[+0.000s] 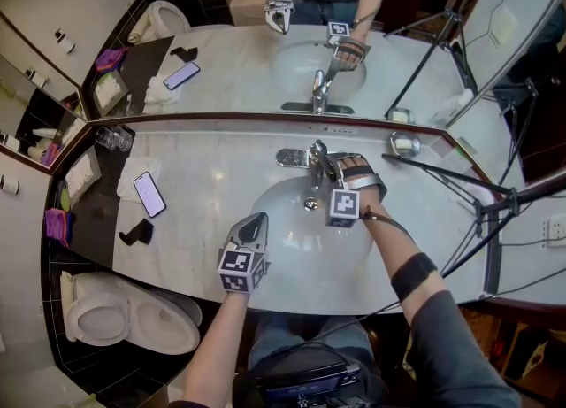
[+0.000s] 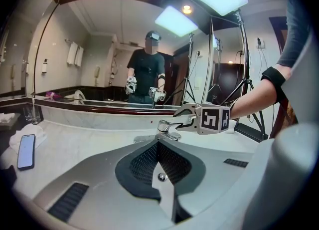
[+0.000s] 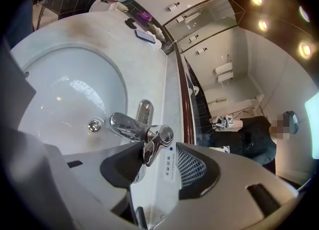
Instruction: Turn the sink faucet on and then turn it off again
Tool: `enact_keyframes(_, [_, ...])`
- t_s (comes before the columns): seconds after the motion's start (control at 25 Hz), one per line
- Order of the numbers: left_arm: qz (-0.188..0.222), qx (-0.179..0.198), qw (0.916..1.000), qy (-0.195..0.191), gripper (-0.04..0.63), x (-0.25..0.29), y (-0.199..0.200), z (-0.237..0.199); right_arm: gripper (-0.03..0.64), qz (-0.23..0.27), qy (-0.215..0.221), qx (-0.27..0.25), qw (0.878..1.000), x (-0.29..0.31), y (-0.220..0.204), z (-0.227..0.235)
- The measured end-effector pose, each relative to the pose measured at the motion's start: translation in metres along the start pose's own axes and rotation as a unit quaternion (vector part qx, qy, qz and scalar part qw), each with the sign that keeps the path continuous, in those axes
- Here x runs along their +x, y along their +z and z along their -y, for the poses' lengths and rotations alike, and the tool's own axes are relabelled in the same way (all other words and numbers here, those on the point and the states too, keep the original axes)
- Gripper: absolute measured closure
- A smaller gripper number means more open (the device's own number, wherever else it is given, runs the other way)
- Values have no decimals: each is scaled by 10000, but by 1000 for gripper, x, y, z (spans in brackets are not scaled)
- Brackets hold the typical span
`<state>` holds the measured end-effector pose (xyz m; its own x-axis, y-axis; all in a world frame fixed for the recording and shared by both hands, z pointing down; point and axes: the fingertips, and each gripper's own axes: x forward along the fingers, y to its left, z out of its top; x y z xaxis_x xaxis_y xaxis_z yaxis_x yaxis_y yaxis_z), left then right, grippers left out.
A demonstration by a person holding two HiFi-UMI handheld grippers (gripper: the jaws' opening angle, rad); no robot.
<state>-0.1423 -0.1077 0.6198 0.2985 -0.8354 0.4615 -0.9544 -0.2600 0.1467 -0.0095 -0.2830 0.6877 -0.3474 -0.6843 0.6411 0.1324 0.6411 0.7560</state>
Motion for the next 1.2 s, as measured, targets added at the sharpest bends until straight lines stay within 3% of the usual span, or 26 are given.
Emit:
enact_keyframes(0.24, [-17,-15,10000,-5,607,0,-2,2,399,-35,130,92,9999,0,-1,2])
enact_keyframes(0.72, [1,-42,10000,37,607,-2,0,-3,403,31,-61,464,9989,3,7,37])
enact_keyframes(1.2, [28,-61,9999,82,607,-2,2,-9,403,88,201,763,9968,5,13,43])
